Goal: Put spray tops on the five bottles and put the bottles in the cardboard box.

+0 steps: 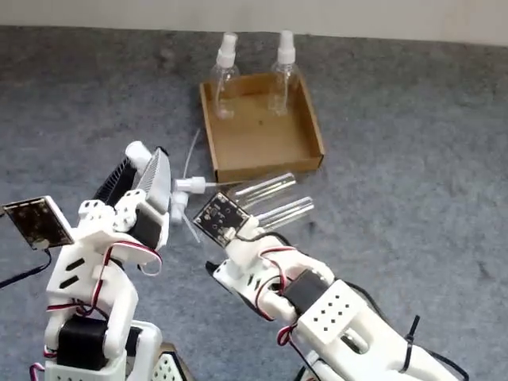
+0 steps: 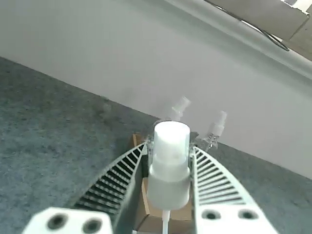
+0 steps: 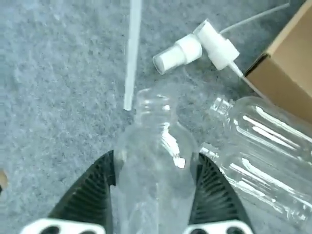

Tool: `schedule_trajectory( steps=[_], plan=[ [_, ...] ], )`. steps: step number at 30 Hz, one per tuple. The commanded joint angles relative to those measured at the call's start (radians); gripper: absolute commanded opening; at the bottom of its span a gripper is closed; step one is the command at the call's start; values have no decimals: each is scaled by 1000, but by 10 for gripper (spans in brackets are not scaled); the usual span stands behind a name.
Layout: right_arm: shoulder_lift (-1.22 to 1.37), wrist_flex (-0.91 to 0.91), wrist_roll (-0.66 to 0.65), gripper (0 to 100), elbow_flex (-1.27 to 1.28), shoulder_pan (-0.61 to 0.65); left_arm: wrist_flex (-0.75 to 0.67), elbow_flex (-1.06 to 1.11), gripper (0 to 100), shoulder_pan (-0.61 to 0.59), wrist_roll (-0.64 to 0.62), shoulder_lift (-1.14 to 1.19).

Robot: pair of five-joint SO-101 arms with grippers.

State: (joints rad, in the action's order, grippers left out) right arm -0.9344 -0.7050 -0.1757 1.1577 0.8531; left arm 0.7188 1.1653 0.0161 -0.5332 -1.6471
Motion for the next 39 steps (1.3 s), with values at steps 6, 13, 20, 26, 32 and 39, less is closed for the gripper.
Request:
schedule_trajectory(
  steps=[6,13,20,26,32,39],
  plan=[
    [-203,18,8,4,-2,62,-49,-30,14,-38,-2,-18],
    [-206,18,6,4,-1,62,-54,-41,14,-22,0,-21],
    [-206,18,3,4,25,62,-54,-150,11,-77,-3,-19],
    [-206,19,2,4,42,62,-55,-150,11,-81,0,-19],
    [-213,18,2,4,42,64,-124,-59,11,-79,2,-10],
    [-214,18,2,4,42,64,-207,15,11,-68,31,-10]
  ],
)
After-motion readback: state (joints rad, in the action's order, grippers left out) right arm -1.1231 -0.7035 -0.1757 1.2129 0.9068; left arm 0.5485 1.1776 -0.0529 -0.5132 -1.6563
